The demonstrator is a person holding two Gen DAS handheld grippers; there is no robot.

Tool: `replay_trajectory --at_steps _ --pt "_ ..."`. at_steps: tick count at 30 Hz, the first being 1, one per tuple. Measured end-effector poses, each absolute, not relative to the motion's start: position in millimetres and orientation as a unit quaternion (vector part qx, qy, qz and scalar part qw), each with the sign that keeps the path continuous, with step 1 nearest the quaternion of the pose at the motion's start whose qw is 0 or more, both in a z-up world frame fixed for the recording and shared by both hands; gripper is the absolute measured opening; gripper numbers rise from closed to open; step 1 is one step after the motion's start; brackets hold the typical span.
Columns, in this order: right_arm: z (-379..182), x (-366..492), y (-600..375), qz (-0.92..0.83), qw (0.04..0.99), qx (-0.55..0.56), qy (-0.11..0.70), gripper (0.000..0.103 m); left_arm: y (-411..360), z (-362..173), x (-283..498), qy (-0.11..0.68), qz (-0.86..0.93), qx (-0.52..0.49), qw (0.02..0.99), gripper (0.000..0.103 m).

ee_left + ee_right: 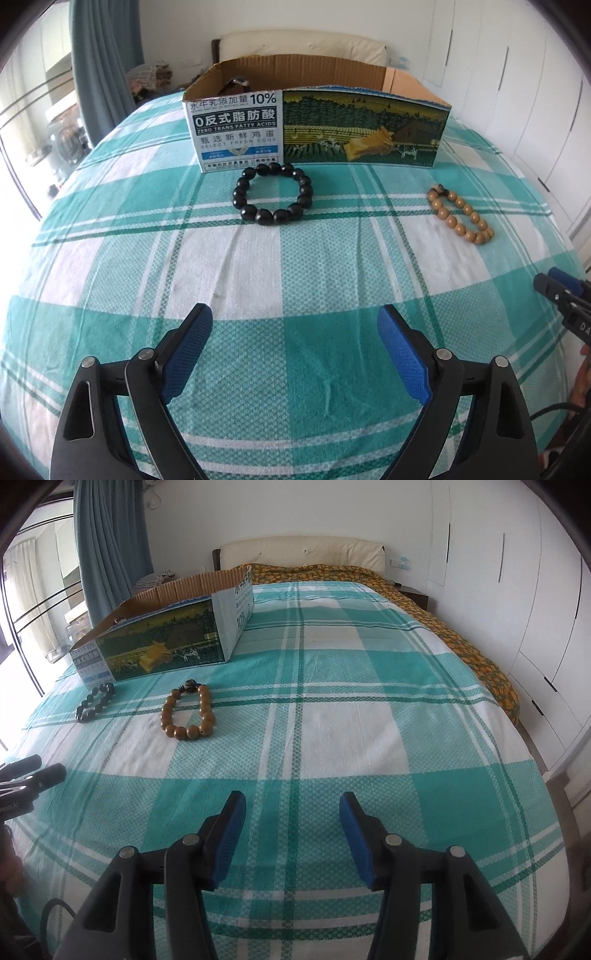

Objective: Organize jewelry

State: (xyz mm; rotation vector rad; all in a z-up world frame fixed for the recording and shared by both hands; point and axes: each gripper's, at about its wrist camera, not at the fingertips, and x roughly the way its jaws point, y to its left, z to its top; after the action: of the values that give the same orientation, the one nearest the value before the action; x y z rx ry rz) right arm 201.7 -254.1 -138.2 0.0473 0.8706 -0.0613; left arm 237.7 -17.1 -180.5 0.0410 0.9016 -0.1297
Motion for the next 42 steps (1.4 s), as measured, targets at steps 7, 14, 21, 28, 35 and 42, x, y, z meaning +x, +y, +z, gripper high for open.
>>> replay_trajectory --at_steps 7,14,21,28,35,42 --pt "-140 207 -254 -0.026 0.906 0.023 0.423 0.062 -18 -189 240 0.446 -0.058 0.025 0.893 0.096" --pt "-141 208 -251 -0.031 0.904 0.017 0.425 0.064 -21 -191 242 0.454 -0.064 0.03 0.888 0.102" --pt "-141 208 -250 -0.031 0.904 0.014 0.426 0.065 -21 -191 242 0.454 -0.064 0.03 0.888 0.103" --pt "-140 208 -251 -0.031 0.904 0.016 0.426 0.065 -21 -192 242 0.454 -0.064 0.03 0.888 0.103" --pt "-141 209 -248 -0.038 0.902 0.001 0.43 0.065 -21 -192 242 0.454 -0.064 0.03 0.888 0.103" --pt "-141 209 -247 -0.039 0.902 -0.003 0.43 0.065 -22 -192 242 0.454 -0.063 0.03 0.888 0.103"
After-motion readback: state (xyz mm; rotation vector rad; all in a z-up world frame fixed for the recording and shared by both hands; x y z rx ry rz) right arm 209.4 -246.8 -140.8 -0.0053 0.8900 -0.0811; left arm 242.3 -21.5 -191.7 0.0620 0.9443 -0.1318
